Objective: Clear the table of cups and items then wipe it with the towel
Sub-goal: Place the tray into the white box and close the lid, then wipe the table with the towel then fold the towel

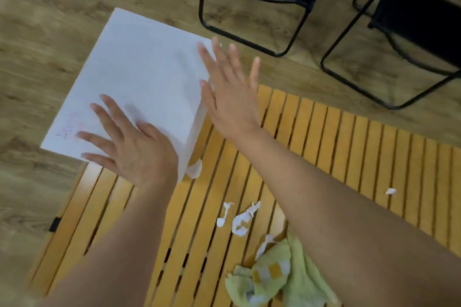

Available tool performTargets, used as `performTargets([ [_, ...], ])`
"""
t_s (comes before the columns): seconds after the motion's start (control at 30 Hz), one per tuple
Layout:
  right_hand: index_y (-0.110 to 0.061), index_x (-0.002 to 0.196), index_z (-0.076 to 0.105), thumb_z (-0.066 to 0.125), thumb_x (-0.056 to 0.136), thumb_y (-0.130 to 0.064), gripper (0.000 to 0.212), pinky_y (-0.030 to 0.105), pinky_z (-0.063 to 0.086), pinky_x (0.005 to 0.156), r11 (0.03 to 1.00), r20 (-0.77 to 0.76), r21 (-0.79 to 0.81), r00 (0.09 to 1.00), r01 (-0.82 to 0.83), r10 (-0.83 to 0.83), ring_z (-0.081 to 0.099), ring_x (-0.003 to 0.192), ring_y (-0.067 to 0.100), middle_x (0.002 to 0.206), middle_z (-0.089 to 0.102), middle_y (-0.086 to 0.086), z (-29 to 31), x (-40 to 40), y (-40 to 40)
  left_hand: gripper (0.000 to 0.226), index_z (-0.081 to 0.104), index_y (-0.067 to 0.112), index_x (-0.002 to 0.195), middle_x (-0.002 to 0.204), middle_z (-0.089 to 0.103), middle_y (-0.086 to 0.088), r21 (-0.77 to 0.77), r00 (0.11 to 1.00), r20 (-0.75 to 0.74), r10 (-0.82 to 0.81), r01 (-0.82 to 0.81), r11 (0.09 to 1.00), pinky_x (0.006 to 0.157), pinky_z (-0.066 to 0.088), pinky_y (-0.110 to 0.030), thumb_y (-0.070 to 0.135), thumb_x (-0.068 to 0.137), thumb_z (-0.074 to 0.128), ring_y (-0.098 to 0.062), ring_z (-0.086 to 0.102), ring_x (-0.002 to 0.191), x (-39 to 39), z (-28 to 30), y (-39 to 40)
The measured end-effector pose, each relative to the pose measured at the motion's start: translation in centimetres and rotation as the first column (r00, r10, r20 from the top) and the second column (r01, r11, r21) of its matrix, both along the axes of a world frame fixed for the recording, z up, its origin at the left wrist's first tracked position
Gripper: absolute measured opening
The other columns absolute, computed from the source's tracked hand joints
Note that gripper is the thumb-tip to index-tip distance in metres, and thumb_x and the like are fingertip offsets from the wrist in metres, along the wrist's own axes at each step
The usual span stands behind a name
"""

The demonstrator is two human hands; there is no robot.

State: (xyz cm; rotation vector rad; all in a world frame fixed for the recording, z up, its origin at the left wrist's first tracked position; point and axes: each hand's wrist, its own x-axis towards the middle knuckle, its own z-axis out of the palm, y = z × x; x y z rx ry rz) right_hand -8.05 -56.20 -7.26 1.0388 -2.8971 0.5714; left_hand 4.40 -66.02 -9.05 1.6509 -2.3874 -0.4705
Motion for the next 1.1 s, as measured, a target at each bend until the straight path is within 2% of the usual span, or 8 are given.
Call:
performTargets([
  [0.07,-0.022,0.158,0.008,0.027,0.105,-0.035,0.057,0.053,-0.006,0.122,0.941,0.076,-0.114,0.947,0.319,-0.312,0.006,0.153,0.023,0.166,0.013,-0.001,-0.6,1.3,7.0,0.065,0.005,0.032,0.158,0.167,0.007,0.008,-0.104,0.970,-0.101,-0.219,0.209,0.972,0.121,-0.007,-0.048,0.023,0.098,0.029,-0.030,-0.003,0.153,2.3,0.6,3.7],
  [0.17,-0.017,0.158,0.003,0.034,0.104,-0.030,0.063,0.051,0.004,0.124,0.877,0.201,0.131,0.854,0.462,-0.480,0.007,0.153,0.021,0.165,0.016,0.002,-2.8,5.1,19.1,0.061,0.028,0.022,0.153,0.162,0.027,0.002,-0.032,0.868,-0.138,-0.477,0.478,0.878,0.123,0.003,-0.038,0.012,0.094,0.039,-0.023,0.008,0.154,5.8,0.6,11.6],
  [0.3,-0.013,0.157,0.015,0.038,0.103,-0.025,0.059,0.046,0.021,0.121,0.856,0.361,0.352,0.789,0.378,-0.497,0.017,0.151,0.023,0.162,0.026,0.005,-4.8,11.8,31.2,0.035,0.052,0.017,0.132,0.135,0.053,-0.001,0.284,0.619,-0.131,-0.774,0.772,0.569,0.104,0.042,-0.038,0.013,0.097,0.048,-0.024,0.048,0.129,7.6,-1.3,20.2],
  [0.43,-0.020,0.158,0.010,0.036,0.103,-0.034,0.062,0.040,0.024,0.121,0.886,0.528,0.423,0.742,0.192,-0.413,0.017,0.150,0.017,0.164,0.018,-0.002,-6.0,18.7,35.9,0.049,0.033,0.025,0.146,0.143,0.044,0.001,0.612,0.368,0.034,-0.929,0.727,0.310,0.105,0.041,-0.039,0.042,0.101,0.043,-0.023,0.048,0.127,8.8,-3.9,26.9],
  [0.57,-0.024,0.157,0.009,0.047,0.101,-0.030,0.068,0.035,0.040,0.111,0.879,0.655,0.278,0.593,0.388,-0.469,0.034,0.142,0.020,0.162,0.019,-0.003,-7.2,22.0,35.8,0.074,0.023,0.021,0.150,0.147,0.038,0.001,0.556,0.348,0.248,-0.904,0.713,0.427,0.109,0.035,-0.034,0.055,0.092,0.053,-0.019,0.042,0.134,10.8,-5.2,30.3],
  [0.87,-0.023,0.125,0.044,0.063,0.089,-0.007,0.044,0.022,0.057,0.077,0.469,0.835,0.101,0.181,0.877,-0.519,0.061,0.089,0.007,0.101,0.058,-0.010,-6.9,21.8,36.8,0.067,0.044,0.010,0.138,0.122,0.066,-0.003,0.559,0.633,0.151,-0.759,0.579,0.594,0.086,0.054,-0.044,0.050,0.088,0.064,-0.028,0.063,0.110,8.7,-4.8,32.6],
  [0.97,-0.029,0.103,0.050,0.062,0.087,-0.006,0.031,0.016,0.055,0.067,0.459,0.858,0.055,0.193,0.887,-0.476,0.063,0.081,0.006,0.089,0.063,-0.012,-5.4,22.2,38.1,0.076,0.043,0.009,0.143,0.145,0.040,-0.011,0.585,0.515,0.296,-0.804,0.568,0.579,0.091,0.049,-0.043,0.056,0.086,0.063,-0.033,0.047,0.127,8.0,-4.9,33.5],
  [1.1,-0.027,0.108,0.058,0.060,0.085,-0.006,0.032,0.010,0.049,0.069,0.471,0.830,-0.108,0.340,0.876,-0.442,0.059,0.086,-0.001,0.101,0.061,-0.010,-3.0,22.3,39.2,0.036,0.061,0.023,0.117,0.137,0.042,-0.011,0.517,0.603,0.237,-0.761,0.585,0.625,0.081,0.050,-0.041,0.042,0.088,0.067,-0.035,0.056,0.114,7.8,-4.5,34.5],
])
